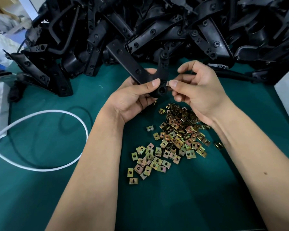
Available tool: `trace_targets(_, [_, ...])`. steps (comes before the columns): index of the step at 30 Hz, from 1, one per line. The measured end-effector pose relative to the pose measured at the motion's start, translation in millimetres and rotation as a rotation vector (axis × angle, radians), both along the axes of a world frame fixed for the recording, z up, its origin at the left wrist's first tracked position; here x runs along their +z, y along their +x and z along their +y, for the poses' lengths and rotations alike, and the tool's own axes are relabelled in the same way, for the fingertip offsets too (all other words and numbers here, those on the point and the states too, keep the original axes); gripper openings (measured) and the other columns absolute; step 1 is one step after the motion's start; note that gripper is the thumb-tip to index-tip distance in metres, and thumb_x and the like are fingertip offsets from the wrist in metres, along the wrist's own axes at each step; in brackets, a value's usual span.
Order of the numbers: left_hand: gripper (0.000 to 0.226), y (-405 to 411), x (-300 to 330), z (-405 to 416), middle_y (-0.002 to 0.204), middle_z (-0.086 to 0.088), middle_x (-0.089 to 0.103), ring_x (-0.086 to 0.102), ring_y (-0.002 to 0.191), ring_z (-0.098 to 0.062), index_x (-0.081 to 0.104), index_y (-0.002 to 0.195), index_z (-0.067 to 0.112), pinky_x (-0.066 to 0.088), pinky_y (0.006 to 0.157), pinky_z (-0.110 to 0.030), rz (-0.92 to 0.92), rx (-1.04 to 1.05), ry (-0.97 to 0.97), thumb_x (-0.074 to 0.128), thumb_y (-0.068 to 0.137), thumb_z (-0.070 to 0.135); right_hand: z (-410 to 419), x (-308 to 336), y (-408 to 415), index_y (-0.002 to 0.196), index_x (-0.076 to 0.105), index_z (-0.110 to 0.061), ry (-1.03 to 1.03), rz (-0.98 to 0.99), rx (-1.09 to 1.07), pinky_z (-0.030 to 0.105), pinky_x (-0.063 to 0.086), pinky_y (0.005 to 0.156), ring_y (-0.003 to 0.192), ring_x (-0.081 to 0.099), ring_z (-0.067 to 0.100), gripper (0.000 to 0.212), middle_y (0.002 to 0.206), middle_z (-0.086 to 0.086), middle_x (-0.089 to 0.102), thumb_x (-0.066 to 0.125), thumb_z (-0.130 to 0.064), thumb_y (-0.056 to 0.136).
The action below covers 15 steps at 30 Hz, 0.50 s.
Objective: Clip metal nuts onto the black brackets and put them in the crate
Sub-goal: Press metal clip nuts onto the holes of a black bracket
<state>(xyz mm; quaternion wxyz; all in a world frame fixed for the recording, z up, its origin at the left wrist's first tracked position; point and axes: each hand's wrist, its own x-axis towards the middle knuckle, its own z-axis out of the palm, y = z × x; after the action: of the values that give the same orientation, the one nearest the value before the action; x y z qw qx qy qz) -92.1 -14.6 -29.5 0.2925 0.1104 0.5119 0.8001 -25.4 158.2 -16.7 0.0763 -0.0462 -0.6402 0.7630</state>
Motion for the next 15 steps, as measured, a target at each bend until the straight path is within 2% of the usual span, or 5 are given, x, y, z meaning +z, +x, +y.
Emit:
trace_targets(2, [0.041, 0.5, 0.7, 0.1, 0.093, -0.005, 0.073, 0.07, 0.071, -0.011, 0.058, 0.12, 0.011, 0.056, 0.062, -0.023, 0.001, -0.016, 0.002, 0.068, 0.081, 0.007, 0.8, -0.1, 0.1, 0.11, 0.05, -0.008, -0.003, -0.009, 0.004, 0.024, 0.046, 0.052, 0.061, 0.059, 0.015, 0.031, 0.077, 0.01, 0.064, 0.067, 0.011, 0.092])
trace_targets(4, [0.044, 1.0, 1.7, 0.0, 0.089, -0.002, 0.074, 0.07, 0.07, -0.01, 0.056, 0.122, 0.012, 0.057, 0.063, -0.023, 0.001, -0.02, -0.006, 0.068, 0.08, 0.007, 1.9, 0.0, 0.2, 0.11, 0.05, -0.008, -0.003, -0.013, 0.01, 0.023, 0.046, 0.052, 0.061, 0.059, 0.015, 0.031, 0.077, 0.01, 0.065, 0.067, 0.01, 0.091])
trace_targets(7, [0.048, 1.3, 2.5, -0.5, 0.09, 0.0, 0.073, 0.07, 0.074, -0.011, 0.055, 0.123, 0.014, 0.058, 0.067, -0.024, 0.008, -0.02, -0.038, 0.07, 0.077, 0.009, 2.9, 0.1, 0.9, 0.109, 0.05, -0.008, -0.006, -0.017, 0.022, 0.023, 0.046, 0.051, 0.06, 0.06, 0.015, 0.032, 0.075, 0.008, 0.065, 0.068, 0.011, 0.091])
trace_targets(11, [0.038, 1.6, 2.3, 0.3, 0.088, 0.003, 0.072, 0.069, 0.075, -0.011, 0.059, 0.106, 0.02, 0.058, 0.066, -0.024, 0.009, -0.024, -0.062, 0.073, 0.073, 0.009, 1.1, 0.1, 2.3, 0.106, 0.049, -0.008, 0.0, -0.016, 0.04, 0.023, 0.046, 0.051, 0.059, 0.06, 0.016, 0.032, 0.074, 0.01, 0.063, 0.068, 0.012, 0.09])
trace_targets(15, [0.037, 1.8, 2.3, 0.9, 0.09, 0.002, 0.071, 0.068, 0.078, -0.012, 0.06, 0.104, 0.022, 0.057, 0.064, -0.022, -0.002, -0.045, -0.074, 0.075, 0.072, 0.011, 2.0, -0.5, 2.6, 0.103, 0.05, -0.009, -0.027, 0.006, 0.056, 0.023, 0.047, 0.05, 0.058, 0.06, 0.016, 0.031, 0.072, 0.009, 0.062, 0.069, 0.011, 0.089])
